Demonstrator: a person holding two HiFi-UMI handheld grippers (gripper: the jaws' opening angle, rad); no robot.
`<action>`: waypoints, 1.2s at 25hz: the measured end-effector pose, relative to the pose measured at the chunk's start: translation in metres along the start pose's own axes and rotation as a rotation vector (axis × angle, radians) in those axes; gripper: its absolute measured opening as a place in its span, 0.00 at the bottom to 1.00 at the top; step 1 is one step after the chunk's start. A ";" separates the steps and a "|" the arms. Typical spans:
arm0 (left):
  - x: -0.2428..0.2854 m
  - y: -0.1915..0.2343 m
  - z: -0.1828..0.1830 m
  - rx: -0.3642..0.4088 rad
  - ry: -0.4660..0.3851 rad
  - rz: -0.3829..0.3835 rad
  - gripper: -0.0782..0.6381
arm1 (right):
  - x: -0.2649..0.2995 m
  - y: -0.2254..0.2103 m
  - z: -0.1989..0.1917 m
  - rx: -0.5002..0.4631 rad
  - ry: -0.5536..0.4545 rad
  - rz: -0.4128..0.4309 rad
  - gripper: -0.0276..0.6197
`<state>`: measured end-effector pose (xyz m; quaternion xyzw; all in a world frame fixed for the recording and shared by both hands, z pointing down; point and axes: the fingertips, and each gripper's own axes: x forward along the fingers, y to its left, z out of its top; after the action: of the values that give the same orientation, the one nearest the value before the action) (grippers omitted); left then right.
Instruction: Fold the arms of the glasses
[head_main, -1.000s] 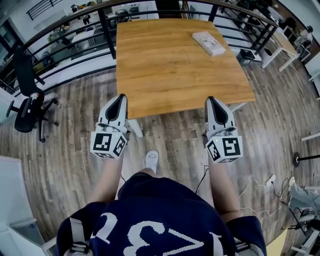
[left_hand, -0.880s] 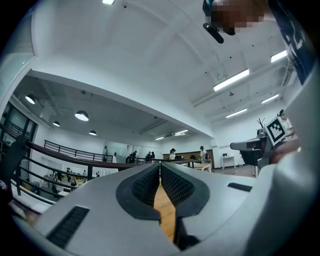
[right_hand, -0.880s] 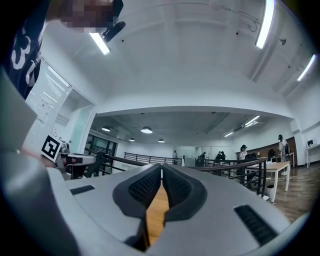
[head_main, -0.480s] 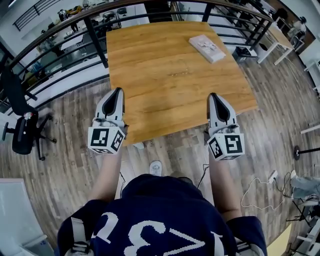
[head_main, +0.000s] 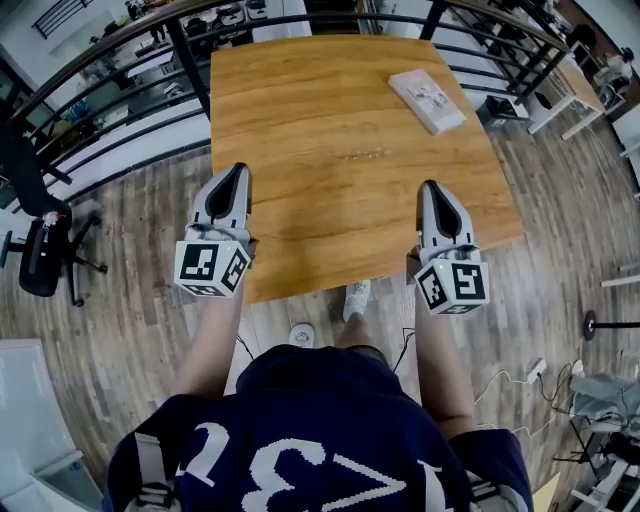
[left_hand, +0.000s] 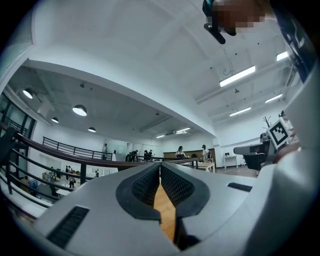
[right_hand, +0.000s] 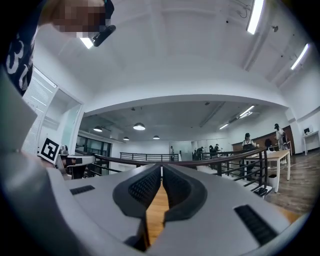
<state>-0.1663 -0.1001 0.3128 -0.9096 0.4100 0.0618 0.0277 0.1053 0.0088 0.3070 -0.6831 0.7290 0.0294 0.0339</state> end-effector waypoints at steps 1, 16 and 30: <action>0.010 0.001 -0.002 0.004 0.003 0.013 0.14 | 0.011 -0.008 -0.001 -0.002 -0.003 0.010 0.09; 0.142 -0.010 -0.016 0.013 0.031 0.205 0.14 | 0.168 -0.118 -0.007 0.019 0.009 0.250 0.09; 0.172 0.007 -0.032 -0.002 0.076 0.211 0.14 | 0.204 -0.126 -0.021 0.032 0.043 0.242 0.09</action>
<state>-0.0555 -0.2361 0.3216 -0.8629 0.5044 0.0305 0.0046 0.2175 -0.2044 0.3097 -0.5899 0.8071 0.0070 0.0252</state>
